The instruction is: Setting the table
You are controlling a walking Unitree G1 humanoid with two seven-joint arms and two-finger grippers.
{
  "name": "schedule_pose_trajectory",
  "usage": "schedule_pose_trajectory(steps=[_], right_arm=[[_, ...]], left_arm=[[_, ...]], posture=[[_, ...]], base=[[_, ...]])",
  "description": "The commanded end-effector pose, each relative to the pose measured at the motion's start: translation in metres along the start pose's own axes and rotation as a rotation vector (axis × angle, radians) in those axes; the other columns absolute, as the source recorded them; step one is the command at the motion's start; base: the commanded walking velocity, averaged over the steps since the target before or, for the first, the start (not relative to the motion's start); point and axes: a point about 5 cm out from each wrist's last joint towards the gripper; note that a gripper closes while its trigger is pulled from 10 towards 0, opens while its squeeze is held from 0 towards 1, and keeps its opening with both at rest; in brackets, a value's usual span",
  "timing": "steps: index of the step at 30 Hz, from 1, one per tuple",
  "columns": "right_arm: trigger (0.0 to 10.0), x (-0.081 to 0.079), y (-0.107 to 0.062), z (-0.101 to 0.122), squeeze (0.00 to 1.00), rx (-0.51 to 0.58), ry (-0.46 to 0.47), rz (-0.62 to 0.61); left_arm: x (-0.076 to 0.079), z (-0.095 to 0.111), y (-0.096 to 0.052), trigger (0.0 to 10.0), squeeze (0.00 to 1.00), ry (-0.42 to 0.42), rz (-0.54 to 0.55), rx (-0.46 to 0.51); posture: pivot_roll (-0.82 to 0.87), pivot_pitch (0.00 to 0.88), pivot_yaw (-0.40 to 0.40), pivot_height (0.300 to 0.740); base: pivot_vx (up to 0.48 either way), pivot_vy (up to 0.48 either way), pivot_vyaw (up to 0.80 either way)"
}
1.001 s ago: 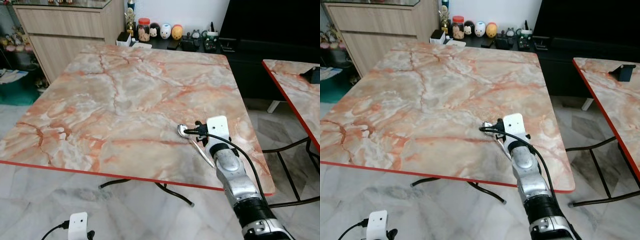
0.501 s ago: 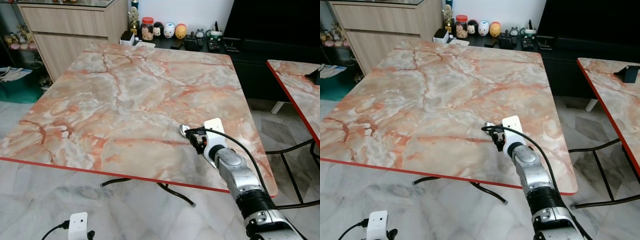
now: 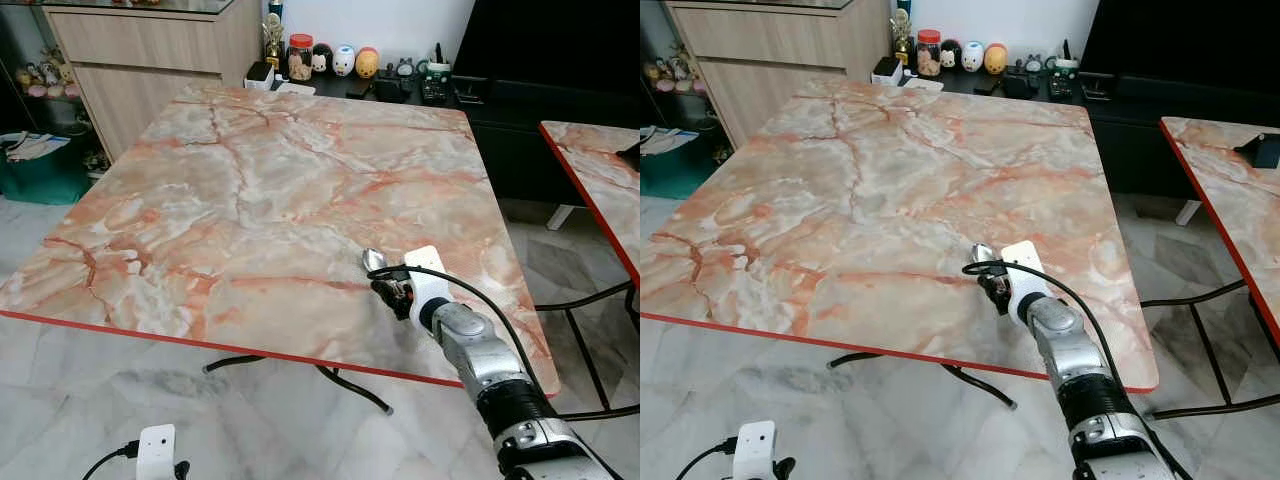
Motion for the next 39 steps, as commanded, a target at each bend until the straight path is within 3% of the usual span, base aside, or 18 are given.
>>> schedule_pose_trajectory(steps=[1,8,14,26,39], right_arm=[[10.0,0.004,-0.001,-0.006,0.0,-0.022,0.029,-0.014],[10.0,0.002,0.001,-0.01,0.0,-0.017,0.133,0.005],[10.0,0.006,0.001,-0.013,0.0,-0.02,0.157,0.012],[10.0,0.023,-0.003,-0.014,0.0,-0.022,0.09,0.014],[10.0,0.01,0.0,-0.013,0.0,0.014,0.051,0.098]], left_arm=[[-0.001,-0.001,0.0,10.0,0.0,0.017,0.005,-0.013],[-0.001,0.0,0.0,10.0,0.0,0.017,0.006,-0.011],[-0.002,-0.001,0.0,10.0,0.0,0.013,0.009,-0.011],[-0.003,-0.001,0.0,10.0,0.0,0.013,0.009,-0.011],[-0.002,0.0,0.0,10.0,0.0,0.012,0.011,-0.009]], posture=[[0.04,0.0,-0.048,0.74],[0.04,0.0,-0.048,0.74],[0.04,0.0,-0.048,0.74],[0.05,0.0,-0.041,0.74],[0.05,0.0,-0.042,0.74]], base=[[0.0,0.0,0.0],[0.0,0.0,0.0],[0.0,0.0,0.0],[0.0,0.0,0.0],[0.0,0.0,0.0]])
Point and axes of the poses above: a point about 5 cm out from each wrist's last joint towards the gripper, its own y axis pointing out of the wrist towards the gripper, its own z axis along the axis of the wrist's last joint, x = y × z, and after that the axes turned 10 degrees about -y, right-handed
